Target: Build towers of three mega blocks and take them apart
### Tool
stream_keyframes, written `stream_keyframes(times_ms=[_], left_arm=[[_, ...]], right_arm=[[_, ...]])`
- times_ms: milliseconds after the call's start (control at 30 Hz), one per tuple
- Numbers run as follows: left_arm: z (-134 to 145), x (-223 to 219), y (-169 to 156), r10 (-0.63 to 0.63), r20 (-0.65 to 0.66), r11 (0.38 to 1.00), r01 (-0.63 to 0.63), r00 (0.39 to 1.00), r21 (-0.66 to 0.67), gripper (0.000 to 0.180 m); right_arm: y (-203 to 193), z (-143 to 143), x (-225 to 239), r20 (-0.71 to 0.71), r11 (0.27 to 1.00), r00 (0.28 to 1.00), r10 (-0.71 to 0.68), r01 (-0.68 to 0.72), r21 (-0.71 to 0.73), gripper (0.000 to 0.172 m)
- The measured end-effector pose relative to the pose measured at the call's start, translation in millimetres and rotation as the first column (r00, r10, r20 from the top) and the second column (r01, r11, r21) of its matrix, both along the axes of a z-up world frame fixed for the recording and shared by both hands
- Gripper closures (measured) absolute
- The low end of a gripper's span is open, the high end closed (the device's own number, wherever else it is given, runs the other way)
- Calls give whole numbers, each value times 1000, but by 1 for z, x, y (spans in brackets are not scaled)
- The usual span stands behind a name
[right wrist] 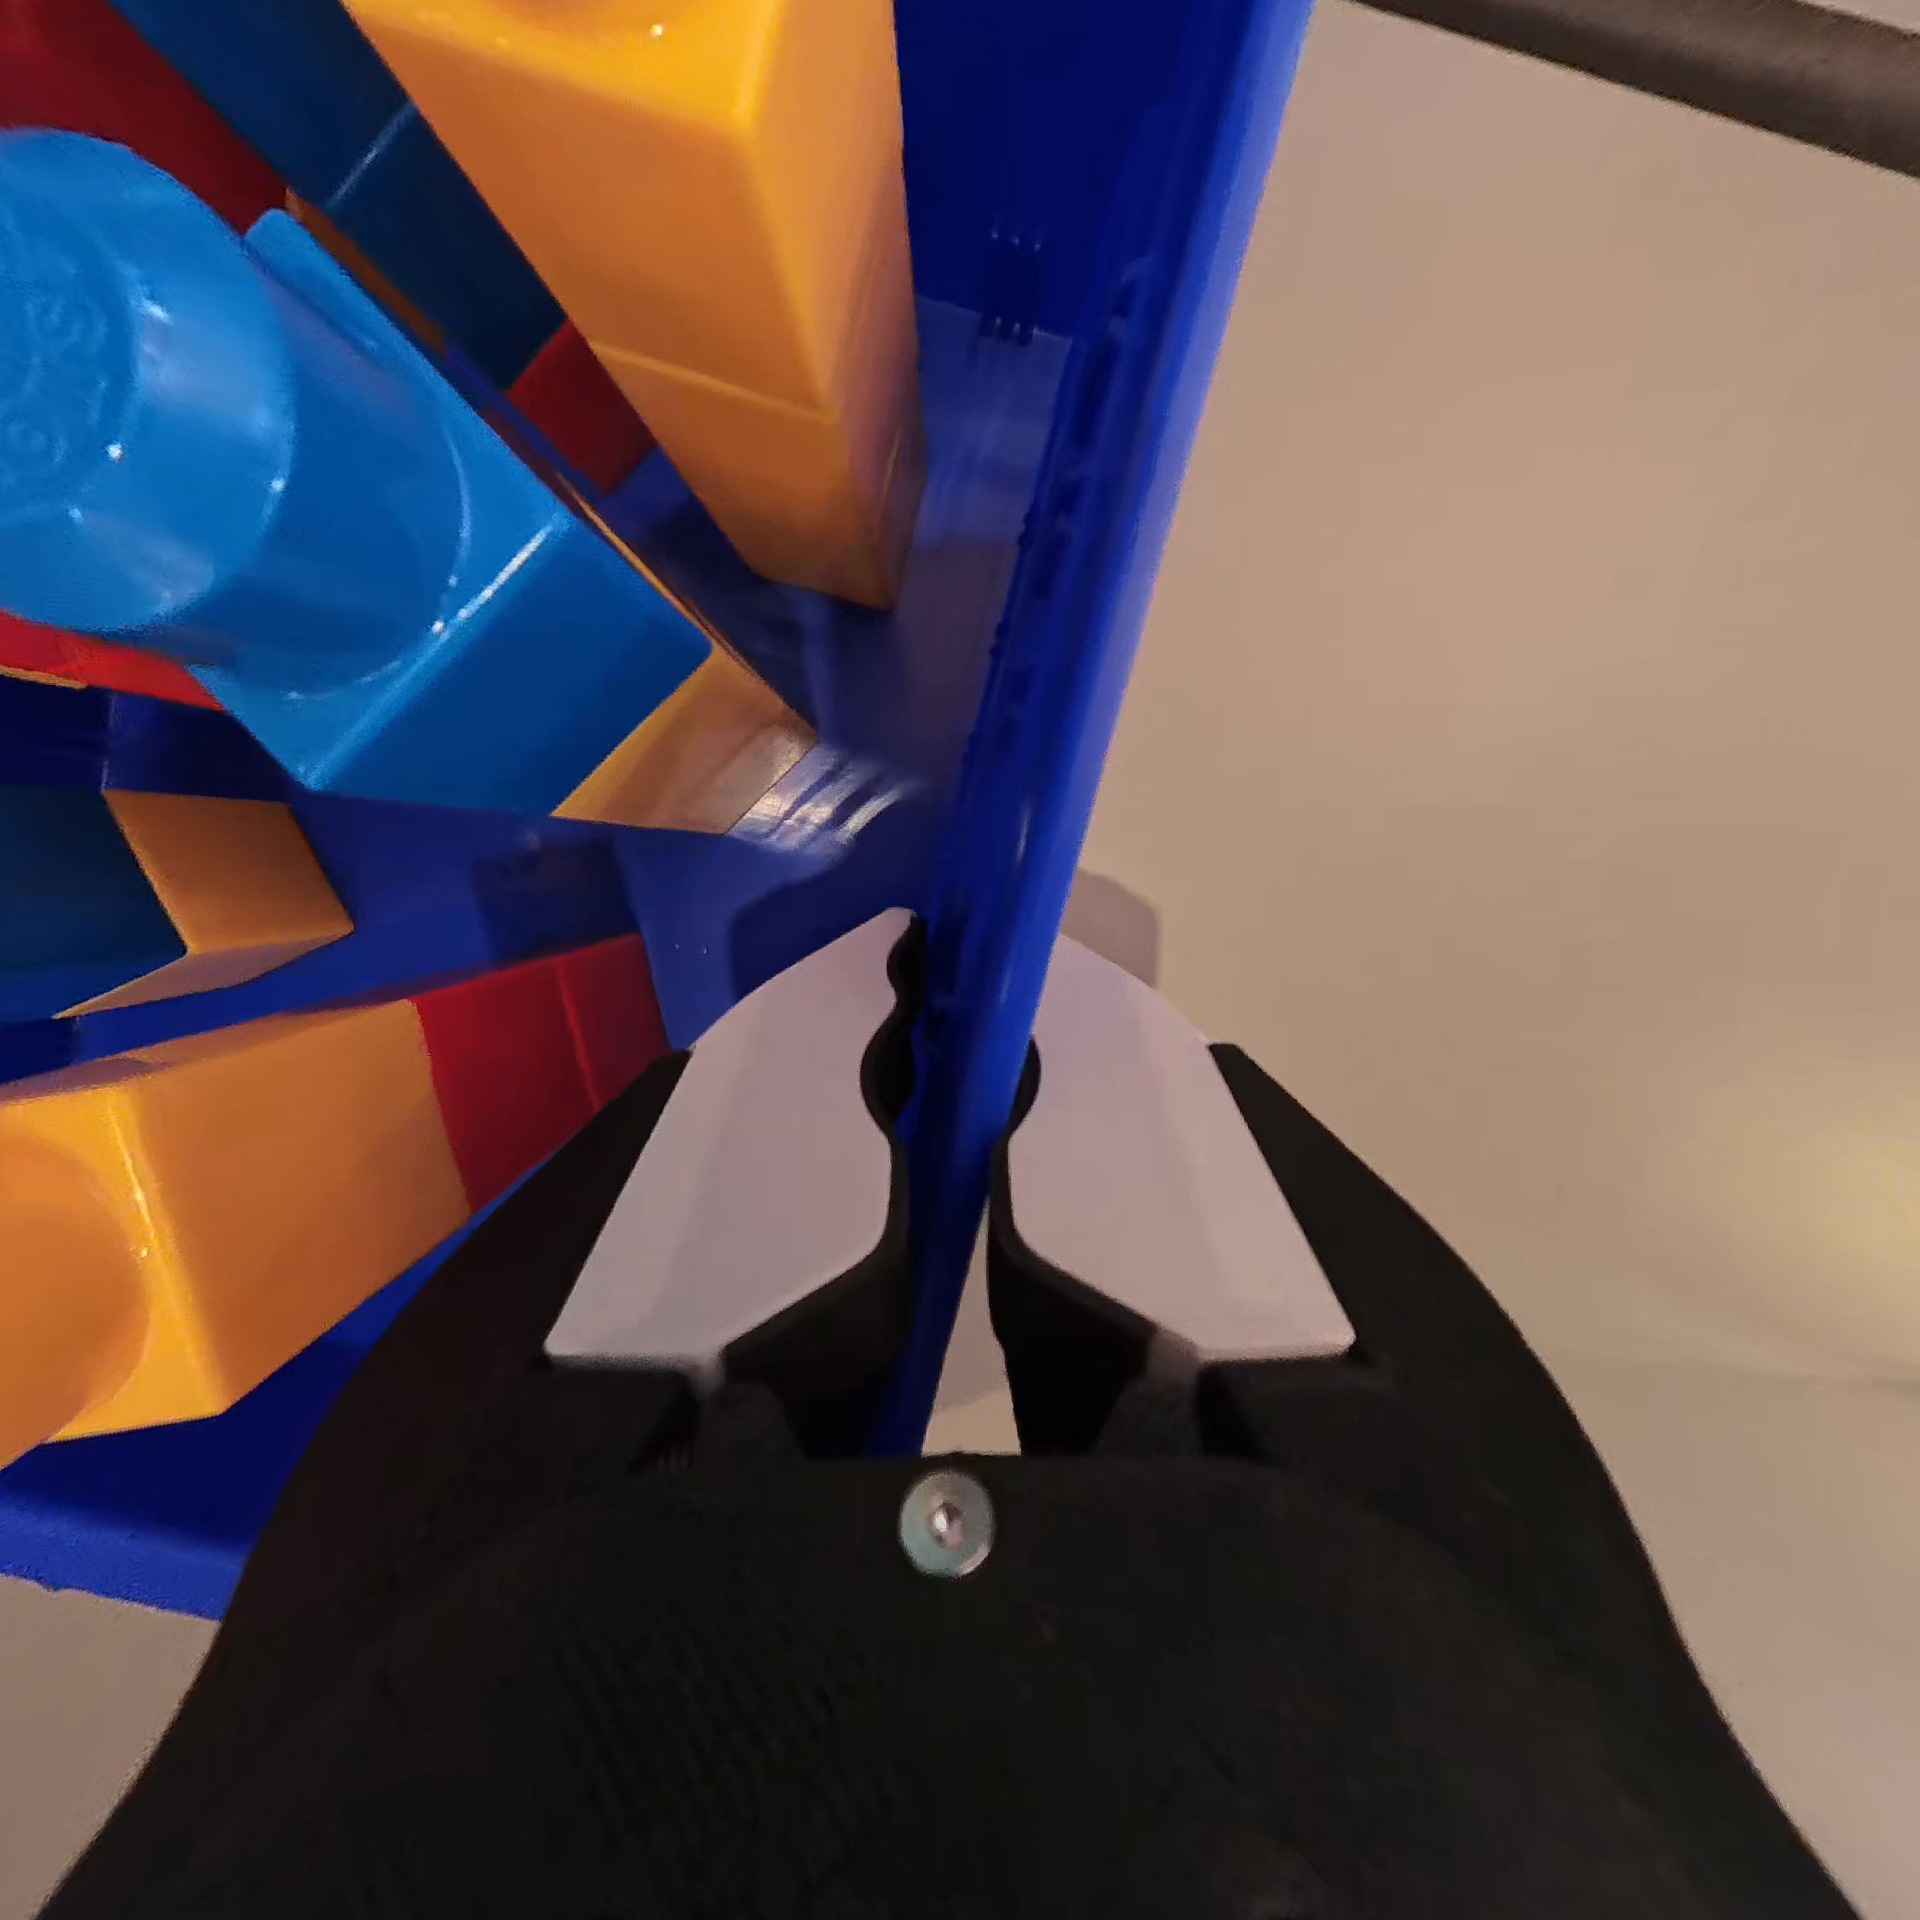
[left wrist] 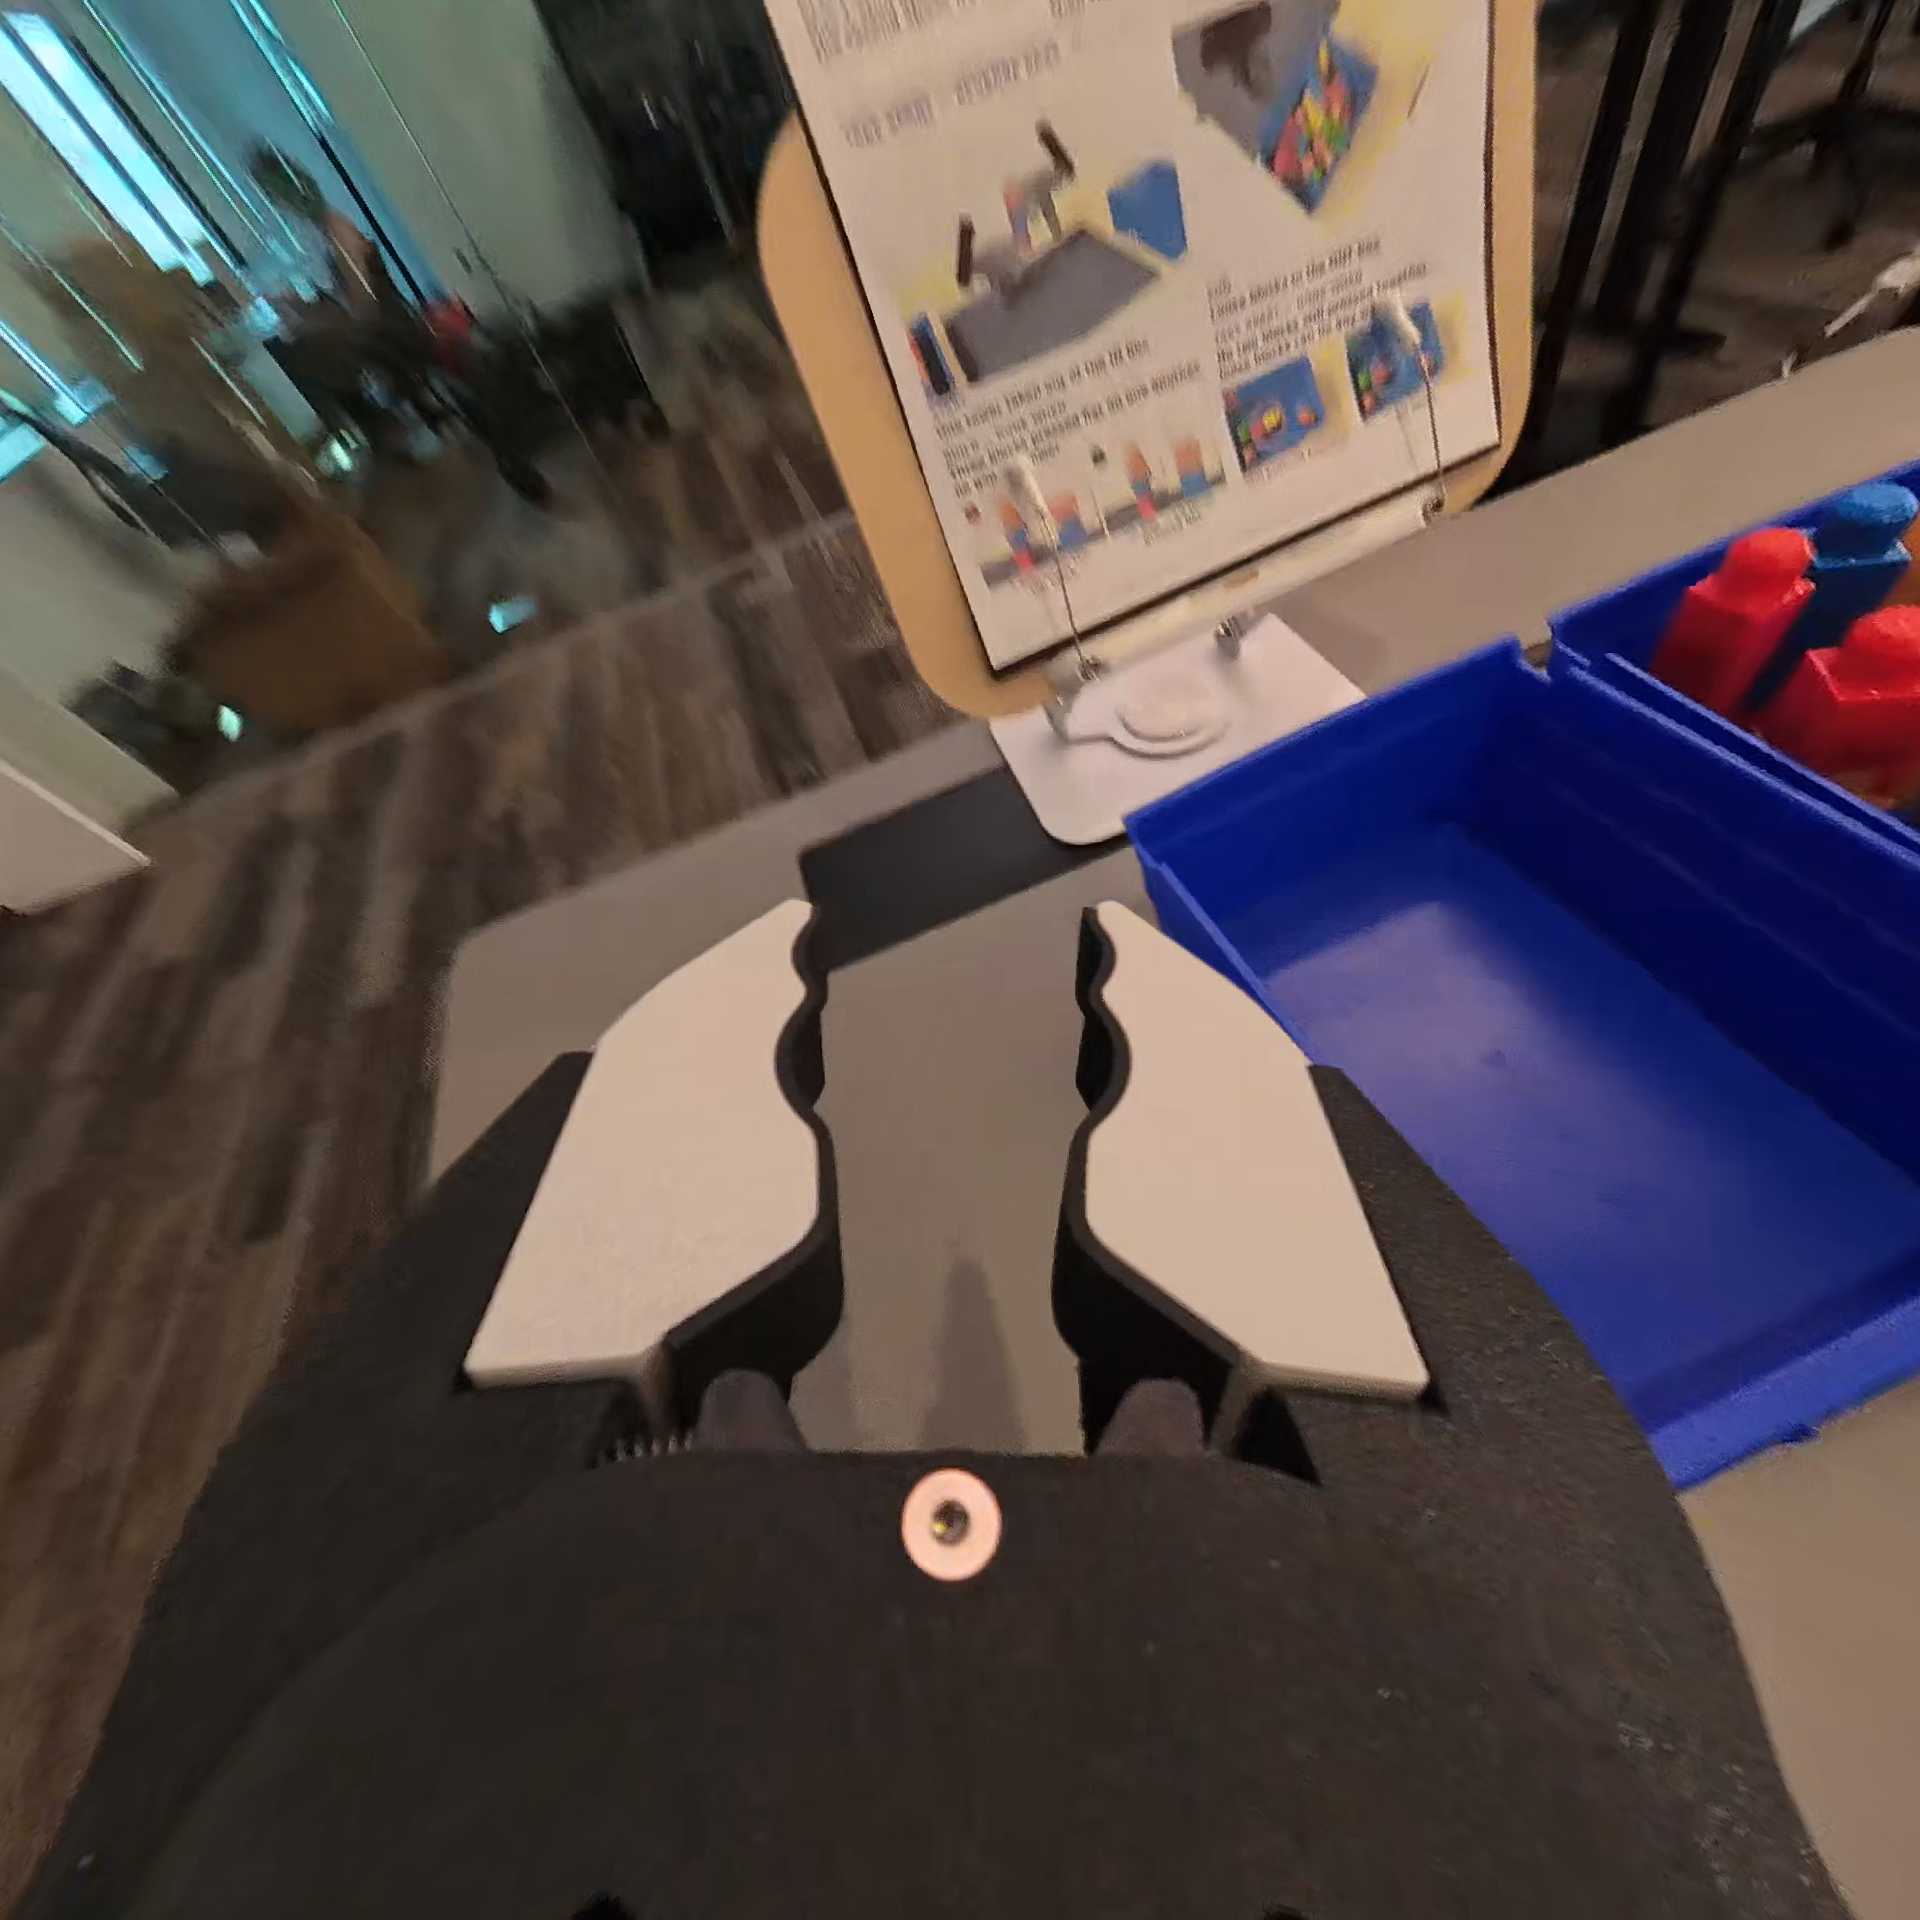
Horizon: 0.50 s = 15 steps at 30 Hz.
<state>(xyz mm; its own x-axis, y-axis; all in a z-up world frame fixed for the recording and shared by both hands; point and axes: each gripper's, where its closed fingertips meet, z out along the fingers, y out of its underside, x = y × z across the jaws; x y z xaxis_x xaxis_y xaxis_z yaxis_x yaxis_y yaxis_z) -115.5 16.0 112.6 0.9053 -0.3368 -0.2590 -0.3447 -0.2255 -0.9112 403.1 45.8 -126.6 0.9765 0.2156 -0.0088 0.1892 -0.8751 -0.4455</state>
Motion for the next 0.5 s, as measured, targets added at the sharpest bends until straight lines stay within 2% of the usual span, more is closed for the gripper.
stream_keyframes(times_ms=[33, 133, 267, 500], left_arm=[[4, -4, -4, -3, -11, 999, 4, 1000, 43, 136], [10, -15, -6, 24, -28, 995, -21, 999, 95, 143], [0, -21, -8, 2, 18, 1000, -2, 1000, 8, 142], [-3, -36, -19, -19, 72, 999, 23, 997, -46, 142]], right_arm=[[1, 0, 0, -5, 1000, 1000, 2, -2, 2, 161], [5, 0, 0, -51, 1000, 999, -6, 6, -2, 163], [8, 0, 5, -108, 999, 994, -11, 8, -31, 164], [-3, 9, 24, -137, 994, 989, -53, 39, -101, 164]])
